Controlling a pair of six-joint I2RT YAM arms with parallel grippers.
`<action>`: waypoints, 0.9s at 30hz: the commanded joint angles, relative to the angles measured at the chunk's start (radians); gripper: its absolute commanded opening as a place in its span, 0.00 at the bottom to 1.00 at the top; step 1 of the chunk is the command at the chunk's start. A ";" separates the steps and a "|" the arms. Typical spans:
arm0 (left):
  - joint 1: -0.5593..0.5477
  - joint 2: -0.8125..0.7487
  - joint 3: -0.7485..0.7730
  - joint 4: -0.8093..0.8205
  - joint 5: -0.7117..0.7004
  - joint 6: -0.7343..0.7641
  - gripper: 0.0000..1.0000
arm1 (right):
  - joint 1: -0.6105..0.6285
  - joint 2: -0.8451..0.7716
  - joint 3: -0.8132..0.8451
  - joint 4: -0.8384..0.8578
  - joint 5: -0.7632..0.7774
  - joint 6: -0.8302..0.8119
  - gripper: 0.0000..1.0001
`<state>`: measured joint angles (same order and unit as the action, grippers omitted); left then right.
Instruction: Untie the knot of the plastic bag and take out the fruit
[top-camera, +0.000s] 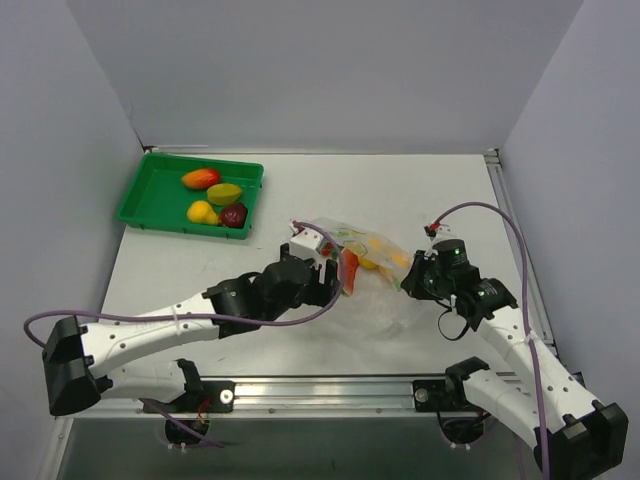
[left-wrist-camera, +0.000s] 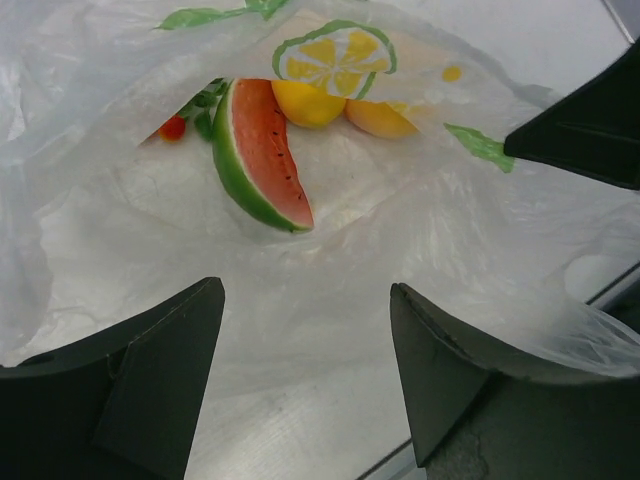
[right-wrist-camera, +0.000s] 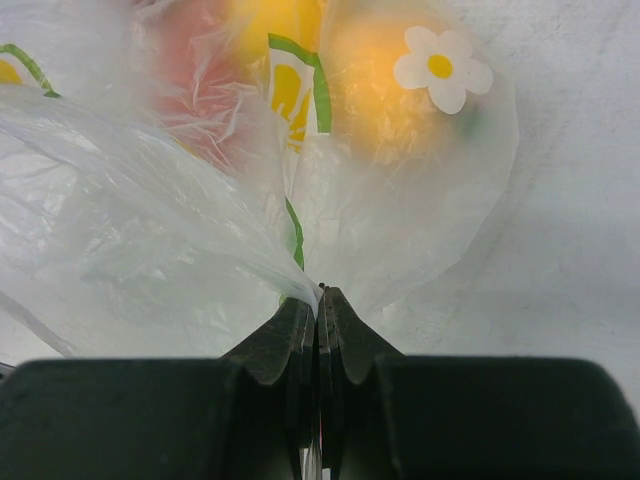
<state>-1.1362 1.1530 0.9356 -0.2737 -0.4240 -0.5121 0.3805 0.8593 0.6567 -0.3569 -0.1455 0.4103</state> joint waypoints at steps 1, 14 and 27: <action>-0.004 0.100 0.017 0.125 -0.055 0.009 0.77 | 0.008 0.000 0.018 -0.004 0.027 -0.027 0.00; 0.085 0.529 0.156 0.295 -0.078 -0.045 0.80 | 0.054 0.003 -0.078 0.065 0.017 0.015 0.00; 0.154 0.790 0.246 0.314 -0.087 -0.092 0.88 | 0.153 0.021 -0.104 0.116 0.029 0.036 0.00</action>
<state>-0.9913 1.9060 1.1252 -0.0017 -0.4950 -0.5911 0.5144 0.8688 0.5583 -0.2611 -0.1352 0.4397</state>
